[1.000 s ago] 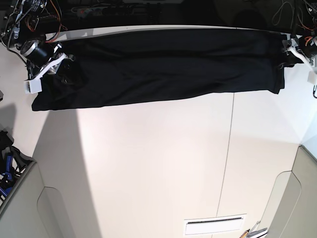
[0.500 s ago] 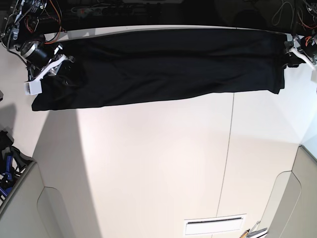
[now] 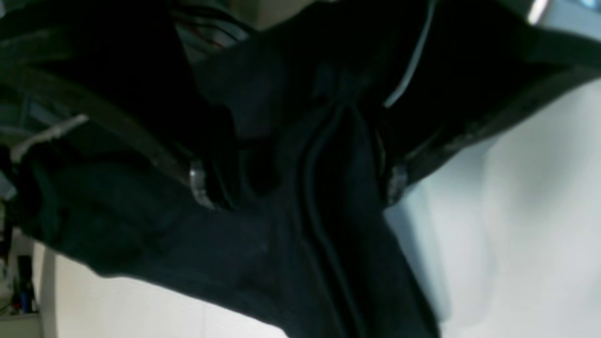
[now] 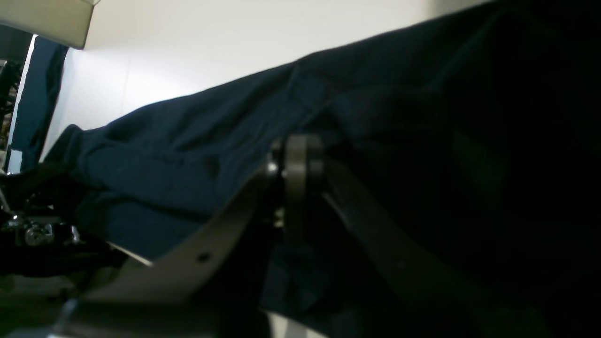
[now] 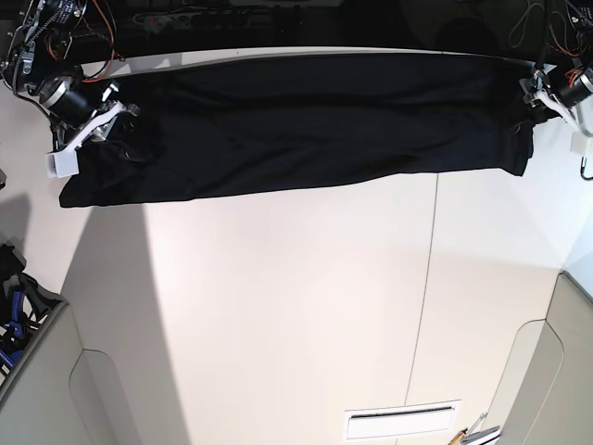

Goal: Fold the T-shirt properly
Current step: 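Grasp the strip ends with both grippers and straighten it, then release, then grasp the strip end with the left gripper and fold it toward the right gripper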

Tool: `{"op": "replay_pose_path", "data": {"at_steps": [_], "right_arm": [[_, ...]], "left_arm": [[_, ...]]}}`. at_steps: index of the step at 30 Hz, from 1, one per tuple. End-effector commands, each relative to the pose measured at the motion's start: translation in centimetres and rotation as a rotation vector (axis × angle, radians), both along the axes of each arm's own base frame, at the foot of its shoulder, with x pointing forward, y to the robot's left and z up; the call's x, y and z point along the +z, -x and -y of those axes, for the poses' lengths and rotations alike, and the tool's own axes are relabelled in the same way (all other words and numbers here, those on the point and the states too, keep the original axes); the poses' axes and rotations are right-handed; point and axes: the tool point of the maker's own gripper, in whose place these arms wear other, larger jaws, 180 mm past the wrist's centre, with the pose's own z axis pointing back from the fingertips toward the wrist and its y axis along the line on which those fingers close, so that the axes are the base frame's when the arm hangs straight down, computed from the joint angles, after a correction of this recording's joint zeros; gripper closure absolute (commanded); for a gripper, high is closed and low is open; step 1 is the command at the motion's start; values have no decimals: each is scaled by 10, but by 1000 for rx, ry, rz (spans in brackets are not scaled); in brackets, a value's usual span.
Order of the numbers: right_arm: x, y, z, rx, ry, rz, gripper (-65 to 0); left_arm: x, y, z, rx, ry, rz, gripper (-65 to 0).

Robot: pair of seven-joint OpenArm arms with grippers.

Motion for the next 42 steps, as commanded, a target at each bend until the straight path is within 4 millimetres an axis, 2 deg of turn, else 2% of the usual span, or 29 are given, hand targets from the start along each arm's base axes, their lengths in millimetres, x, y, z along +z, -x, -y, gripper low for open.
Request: {"op": "replay_pose_path", "data": {"at_steps": [1, 3, 4, 7, 8, 9, 14, 17, 21, 26, 32, 38, 42], "right_arm": [[12, -8, 2, -2, -7, 48, 0], [12, -7, 2, -2, -7, 47, 0], [11, -7, 2, -1, -6, 45, 0], [12, -7, 1, 0, -10, 47, 0], [13, -8, 1, -1, -18, 51, 0], [14, -8, 0, -1, -26, 55, 0], [28, -10, 1, -17, -97, 93, 0], [34, -10, 18, -65, -76, 112, 0], [46, -13, 40, -109, -29, 143, 0], [57, -17, 62, -168, 0, 178, 0], [60, -21, 66, -175, 10, 185, 0], [60, -21, 66, -176, 15, 184, 0], [60, -21, 68, -174, 21, 183, 0]], "left_arm": [[-2, 7, -3, -22, -22, -37, -420], [-2, 7, -3, -22, -23, -37, -395], [-2, 7, -3, -22, -22, -37, -342], [-1, 4, -4, -15, -23, -25, -90], [1, 1, -6, -3, -25, -6, -29], [3, -3, -7, 12, -28, 18, 0], [15, -17, -10, 28, -45, 92, 0], [29, -28, -6, 3, -70, 141, 0], [47, -47, -12, -40, -168, 196, 0], [57, -71, -22, -52, -249, 231, 0], [71, -97, -31, -52, -326, 272, 0], [89, -121, -63, -58, -544, 312, 0], [108, -145, -79, -82, -684, 295, 0]]}}
